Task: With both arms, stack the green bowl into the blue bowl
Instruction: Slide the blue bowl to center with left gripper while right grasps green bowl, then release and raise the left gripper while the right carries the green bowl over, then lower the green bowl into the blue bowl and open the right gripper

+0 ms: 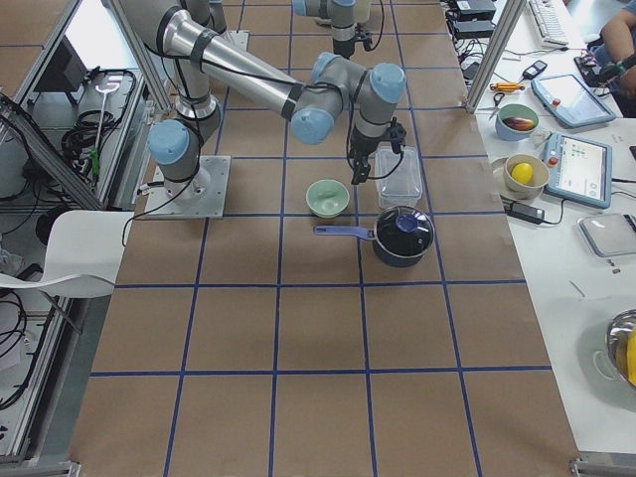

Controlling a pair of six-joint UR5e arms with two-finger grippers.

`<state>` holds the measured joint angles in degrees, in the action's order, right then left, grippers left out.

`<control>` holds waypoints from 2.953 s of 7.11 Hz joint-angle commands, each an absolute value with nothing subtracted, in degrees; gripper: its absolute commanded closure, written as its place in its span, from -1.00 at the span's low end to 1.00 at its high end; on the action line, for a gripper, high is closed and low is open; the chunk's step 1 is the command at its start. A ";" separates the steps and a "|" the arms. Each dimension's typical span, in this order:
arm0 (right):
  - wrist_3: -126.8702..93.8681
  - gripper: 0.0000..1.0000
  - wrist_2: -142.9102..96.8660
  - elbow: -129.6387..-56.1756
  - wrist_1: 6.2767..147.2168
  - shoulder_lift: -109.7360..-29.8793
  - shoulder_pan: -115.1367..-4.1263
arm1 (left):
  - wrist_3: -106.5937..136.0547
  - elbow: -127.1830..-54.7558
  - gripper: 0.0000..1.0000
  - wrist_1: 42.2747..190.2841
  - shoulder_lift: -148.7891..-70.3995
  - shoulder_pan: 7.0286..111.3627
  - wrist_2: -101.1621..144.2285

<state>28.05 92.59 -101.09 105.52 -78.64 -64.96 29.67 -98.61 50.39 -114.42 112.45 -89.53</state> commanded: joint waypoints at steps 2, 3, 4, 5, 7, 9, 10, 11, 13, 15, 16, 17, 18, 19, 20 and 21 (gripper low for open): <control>33.84 -1.00 94.39 -117.73 126.42 -78.31 -60.74 | 37.52 -91.42 0.81 51.06 -120.31 117.76 -89.56; 34.01 -0.78 94.74 -119.34 127.95 -78.22 -60.73 | 37.62 -91.58 0.70 51.06 -120.67 118.12 -89.91; 34.01 -0.04 94.75 -119.36 127.71 -78.22 -60.73 | 36.40 -91.06 -0.42 51.06 -118.50 117.78 -90.70; 34.10 0.68 94.83 -119.36 127.62 -78.14 -60.73 | 25.77 -91.14 -0.80 51.15 -115.17 116.73 -93.14; 34.45 1.00 96.15 -119.18 127.27 -78.22 -60.73 | 21.01 -92.81 -1.00 51.33 -110.59 114.01 -94.66; 33.67 1.00 95.37 -117.96 126.74 -78.83 -61.08 | 18.04 -92.55 -1.00 58.48 -102.70 108.31 -93.87; 29.49 1.00 93.62 -115.86 124.04 -79.10 -61.78 | 11.32 -92.37 -1.00 66.54 -98.65 104.98 -93.52; 24.66 1.00 90.12 -112.71 118.36 -79.19 -63.96 | 8.29 -92.20 -1.00 73.58 -94.70 100.59 -93.43; 11.32 1.00 88.08 -105.24 109.12 -79.10 -72.72 | -1.03 -91.93 -1.00 77.95 -89.06 91.53 -93.08; -4.92 1.00 81.07 -100.74 106.26 -78.58 -82.30 | -1.05 -92.02 -1.00 77.96 -88.16 89.91 -93.08; -10.40 1.00 79.21 -100.03 107.04 -78.14 -87.57 | -1.05 -91.76 -1.00 77.96 -88.24 89.56 -92.55; -12.55 1.00 79.10 -99.93 106.96 -77.53 -91.11 | -1.05 -91.76 -1.00 77.87 -88.33 89.30 -91.33; -16.92 1.00 79.19 -99.41 106.96 -76.39 -94.62 | -1.05 -91.67 -1.00 77.44 -88.50 89.56 -91.41; -17.83 1.00 79.10 -99.32 108.88 -74.20 -97.53 | -1.05 -91.84 -1.00 77.52 -88.42 89.65 -91.49; -18.71 1.00 78.67 -99.14 111.16 -72.70 -98.60 | -0.97 -92.19 -1.00 77.43 -88.33 89.91 -91.41; -18.72 1.00 78.40 -99.40 112.14 -71.38 -99.22 | -0.97 -92.11 -1.00 77.43 -88.33 89.91 -91.41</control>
<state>-18.08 78.78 -99.30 110.40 -73.23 -97.84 -1.00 -92.04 77.47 -88.38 89.81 -91.44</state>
